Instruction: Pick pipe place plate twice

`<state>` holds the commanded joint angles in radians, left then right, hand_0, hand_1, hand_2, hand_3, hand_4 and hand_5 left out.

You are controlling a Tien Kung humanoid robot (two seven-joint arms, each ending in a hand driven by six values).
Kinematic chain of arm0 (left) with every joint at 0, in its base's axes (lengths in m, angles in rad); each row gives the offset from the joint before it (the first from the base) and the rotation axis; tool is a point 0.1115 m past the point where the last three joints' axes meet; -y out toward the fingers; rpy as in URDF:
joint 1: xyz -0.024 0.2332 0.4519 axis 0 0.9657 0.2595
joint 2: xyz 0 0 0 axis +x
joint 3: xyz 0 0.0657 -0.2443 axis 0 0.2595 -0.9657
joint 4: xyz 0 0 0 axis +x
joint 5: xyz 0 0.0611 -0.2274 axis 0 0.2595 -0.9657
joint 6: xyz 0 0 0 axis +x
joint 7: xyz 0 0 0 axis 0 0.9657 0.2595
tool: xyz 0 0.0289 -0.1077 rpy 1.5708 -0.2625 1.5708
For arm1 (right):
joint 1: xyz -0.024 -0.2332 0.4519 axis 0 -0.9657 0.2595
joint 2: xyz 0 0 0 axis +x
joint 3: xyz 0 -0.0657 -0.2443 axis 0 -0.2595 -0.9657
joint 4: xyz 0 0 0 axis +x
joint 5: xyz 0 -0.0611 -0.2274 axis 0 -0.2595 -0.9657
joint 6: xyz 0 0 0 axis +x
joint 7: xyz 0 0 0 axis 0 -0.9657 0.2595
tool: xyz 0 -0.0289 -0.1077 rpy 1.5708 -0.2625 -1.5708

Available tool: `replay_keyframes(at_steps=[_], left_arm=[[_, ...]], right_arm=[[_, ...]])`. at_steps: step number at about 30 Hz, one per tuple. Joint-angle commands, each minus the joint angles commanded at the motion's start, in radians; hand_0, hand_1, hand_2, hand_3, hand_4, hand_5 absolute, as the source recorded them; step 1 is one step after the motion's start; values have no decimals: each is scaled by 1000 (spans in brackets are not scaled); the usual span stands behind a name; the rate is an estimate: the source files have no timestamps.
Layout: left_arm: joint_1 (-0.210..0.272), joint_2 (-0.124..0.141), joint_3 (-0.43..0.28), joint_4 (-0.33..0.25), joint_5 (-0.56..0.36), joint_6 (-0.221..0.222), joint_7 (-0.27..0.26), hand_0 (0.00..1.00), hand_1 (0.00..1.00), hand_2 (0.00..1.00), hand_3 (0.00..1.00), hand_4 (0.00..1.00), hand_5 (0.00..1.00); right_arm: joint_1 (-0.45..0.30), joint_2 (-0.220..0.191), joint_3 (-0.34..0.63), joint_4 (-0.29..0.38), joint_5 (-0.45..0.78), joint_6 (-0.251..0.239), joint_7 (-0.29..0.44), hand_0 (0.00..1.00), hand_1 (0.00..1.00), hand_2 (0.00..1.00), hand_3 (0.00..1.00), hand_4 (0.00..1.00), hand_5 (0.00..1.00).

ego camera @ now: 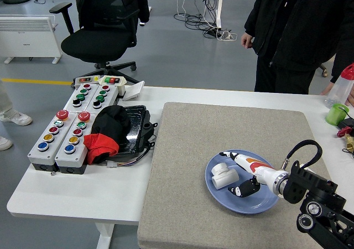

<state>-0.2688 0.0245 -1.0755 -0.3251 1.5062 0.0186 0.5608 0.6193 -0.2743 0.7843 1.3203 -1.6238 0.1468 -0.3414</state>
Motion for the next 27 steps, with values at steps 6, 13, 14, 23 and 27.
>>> replay_keyframes(at_steps=[6, 13, 14, 23, 27], left_arm=[[0, -1, -1, 0, 4, -1, -1, 652, 630, 633, 555, 390, 998], [0, -1, -2, 2, 3, 1, -3, 653, 630, 633, 554, 388, 998], [0, -1, -1, 2, 2, 1, -3, 653, 630, 632, 553, 389, 998], [3, -2, -6, 1, 7, 0, 1, 653, 629, 632, 553, 388, 998], [5, -4, -12, 1, 15, -1, 1, 653, 630, 633, 552, 388, 998]], right_arm=[[-14, -14, 50, 38, 0, 0, 7, 998, 982, 998, 998, 857, 314], [-34, -65, 221, 52, -30, -3, -5, 998, 982, 998, 998, 864, 316], [-37, -80, 249, 35, -41, 5, -13, 998, 966, 998, 998, 850, 305], [-69, -127, 339, -69, -55, 89, -85, 998, 962, 998, 998, 845, 300], [-89, -141, 335, -90, -40, 108, -101, 998, 955, 998, 998, 831, 284]])
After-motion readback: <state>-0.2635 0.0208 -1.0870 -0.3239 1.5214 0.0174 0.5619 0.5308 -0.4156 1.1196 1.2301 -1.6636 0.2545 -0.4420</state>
